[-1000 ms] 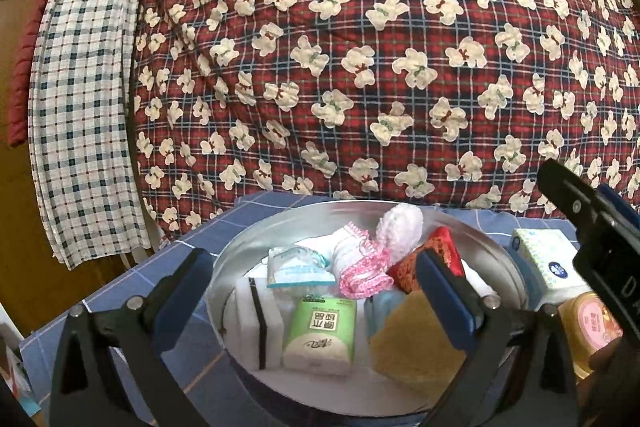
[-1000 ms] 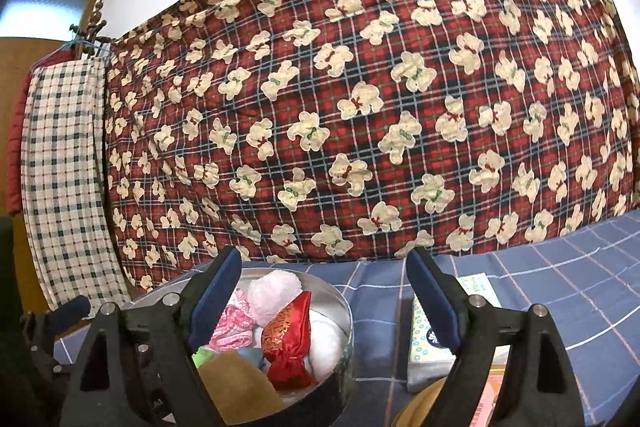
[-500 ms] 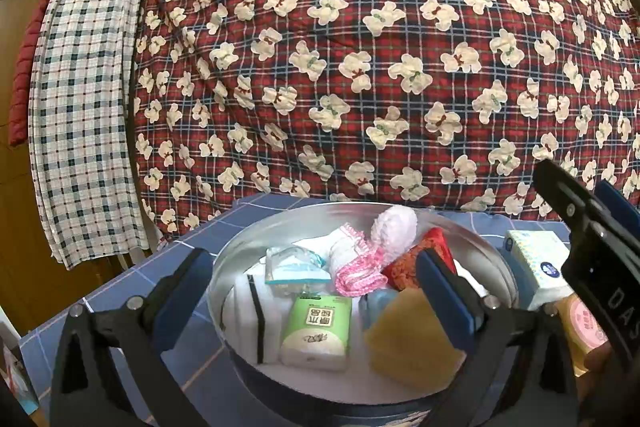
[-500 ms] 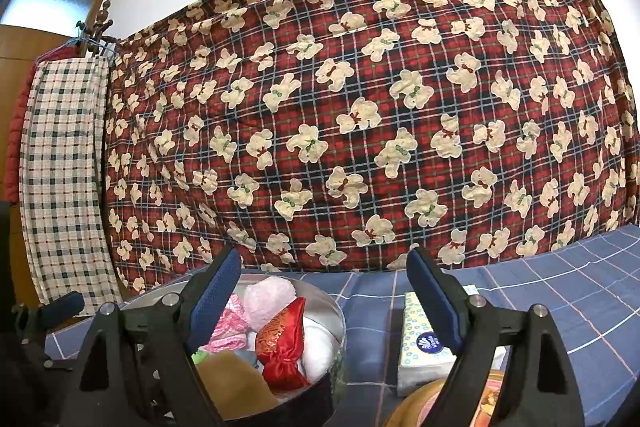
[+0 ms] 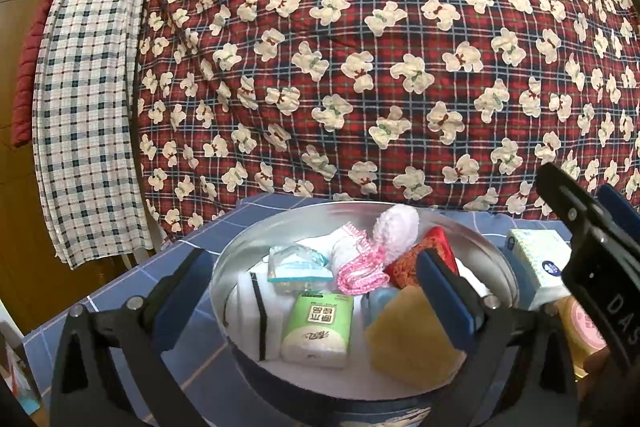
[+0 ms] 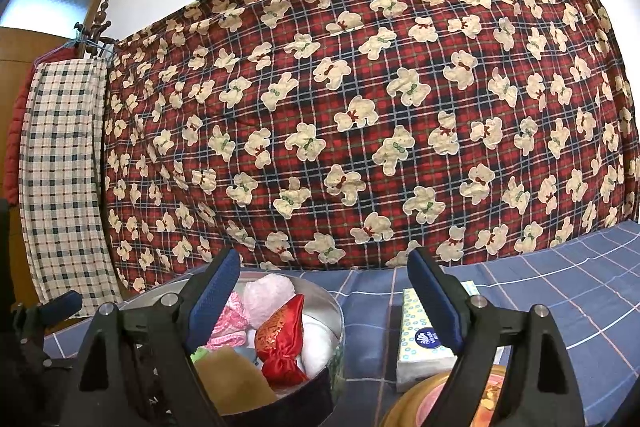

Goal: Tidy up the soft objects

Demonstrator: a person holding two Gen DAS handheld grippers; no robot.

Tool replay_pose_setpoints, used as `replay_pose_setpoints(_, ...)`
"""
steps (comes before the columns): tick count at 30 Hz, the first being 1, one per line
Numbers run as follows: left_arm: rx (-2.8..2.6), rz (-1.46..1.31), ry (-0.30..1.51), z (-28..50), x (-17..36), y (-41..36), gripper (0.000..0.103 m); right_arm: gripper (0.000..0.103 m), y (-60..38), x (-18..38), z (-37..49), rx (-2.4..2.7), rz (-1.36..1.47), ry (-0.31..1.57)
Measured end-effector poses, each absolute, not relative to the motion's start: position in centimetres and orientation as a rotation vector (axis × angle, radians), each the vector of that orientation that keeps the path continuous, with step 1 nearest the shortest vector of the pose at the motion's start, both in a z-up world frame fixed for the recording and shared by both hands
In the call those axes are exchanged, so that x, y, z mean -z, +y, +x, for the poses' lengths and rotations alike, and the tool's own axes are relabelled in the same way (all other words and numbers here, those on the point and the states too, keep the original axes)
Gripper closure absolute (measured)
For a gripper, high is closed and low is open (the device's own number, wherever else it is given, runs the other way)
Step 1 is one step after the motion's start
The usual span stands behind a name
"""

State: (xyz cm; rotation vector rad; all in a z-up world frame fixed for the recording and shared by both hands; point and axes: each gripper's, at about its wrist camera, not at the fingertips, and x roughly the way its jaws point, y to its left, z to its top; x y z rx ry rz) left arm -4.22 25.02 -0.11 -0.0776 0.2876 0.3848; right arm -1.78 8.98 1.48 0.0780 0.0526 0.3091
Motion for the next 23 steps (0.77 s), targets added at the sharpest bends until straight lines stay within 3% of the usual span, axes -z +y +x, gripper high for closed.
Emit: replay_pose_setpoints(23,-0.354,-0.082,0.349,-3.1,0.6,24.5,0.000,0.015,8.7,-1.4,-1.8,-0.305,0.084,0.063)
